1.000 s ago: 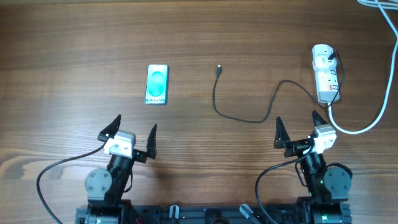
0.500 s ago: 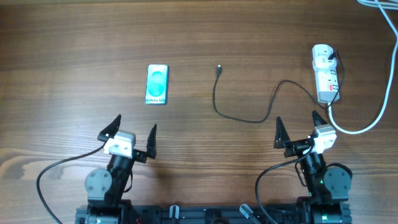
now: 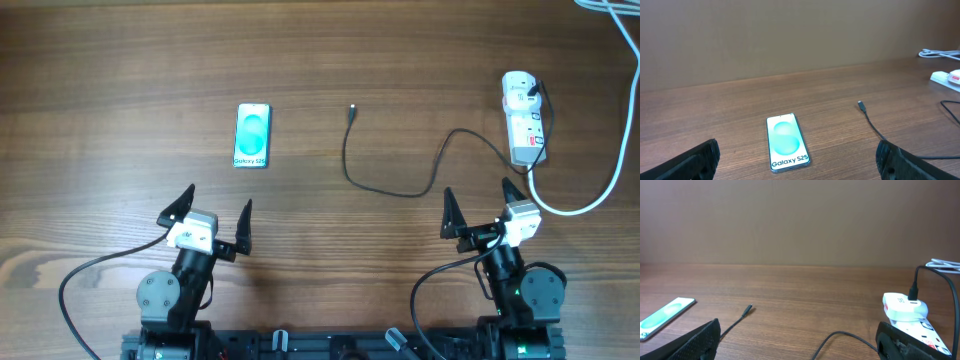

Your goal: Plug charger to phone and switch on socket

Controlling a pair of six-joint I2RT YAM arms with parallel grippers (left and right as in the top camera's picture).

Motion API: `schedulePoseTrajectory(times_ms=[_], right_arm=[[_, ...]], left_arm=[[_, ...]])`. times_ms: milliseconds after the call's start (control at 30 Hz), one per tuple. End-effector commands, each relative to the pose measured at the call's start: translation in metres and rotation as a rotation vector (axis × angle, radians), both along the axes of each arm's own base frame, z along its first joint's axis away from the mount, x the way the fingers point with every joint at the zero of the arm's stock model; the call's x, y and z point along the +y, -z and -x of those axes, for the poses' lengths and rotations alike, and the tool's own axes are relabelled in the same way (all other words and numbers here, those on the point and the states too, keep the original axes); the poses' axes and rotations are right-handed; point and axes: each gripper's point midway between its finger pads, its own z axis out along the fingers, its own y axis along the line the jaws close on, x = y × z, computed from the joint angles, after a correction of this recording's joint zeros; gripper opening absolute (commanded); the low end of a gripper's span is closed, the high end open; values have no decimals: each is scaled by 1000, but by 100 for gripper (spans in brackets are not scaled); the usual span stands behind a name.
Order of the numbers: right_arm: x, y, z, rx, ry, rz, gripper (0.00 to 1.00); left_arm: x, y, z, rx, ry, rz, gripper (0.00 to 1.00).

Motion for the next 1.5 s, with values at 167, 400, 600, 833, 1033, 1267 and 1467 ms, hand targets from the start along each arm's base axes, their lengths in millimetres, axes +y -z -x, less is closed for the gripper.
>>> schedulePoseTrajectory(times_ms=[167, 400, 600, 833, 1033, 1267, 1467], right_arm=[[-2, 1, -1, 1, 11, 0, 100], [-2, 0, -1, 1, 11, 0, 100], [-2, 1, -1, 1, 11, 0, 100], [-2, 1, -1, 1, 11, 0, 100], [-2, 1, -1, 1, 11, 0, 100], [-2, 1, -1, 1, 11, 0, 100], [-2, 1, -1, 1, 11, 0, 100]], left_arm=[[1, 2, -1, 1, -8, -1, 100], [1, 2, -1, 1, -8, -1, 100], [1, 2, -1, 1, -8, -1, 100], [1, 2, 0, 2, -4, 7, 100], [-6, -11, 1, -42, 35, 19, 100], [-9, -45, 8, -95, 57, 63, 100], [-13, -73, 5, -75, 78, 91, 100]])
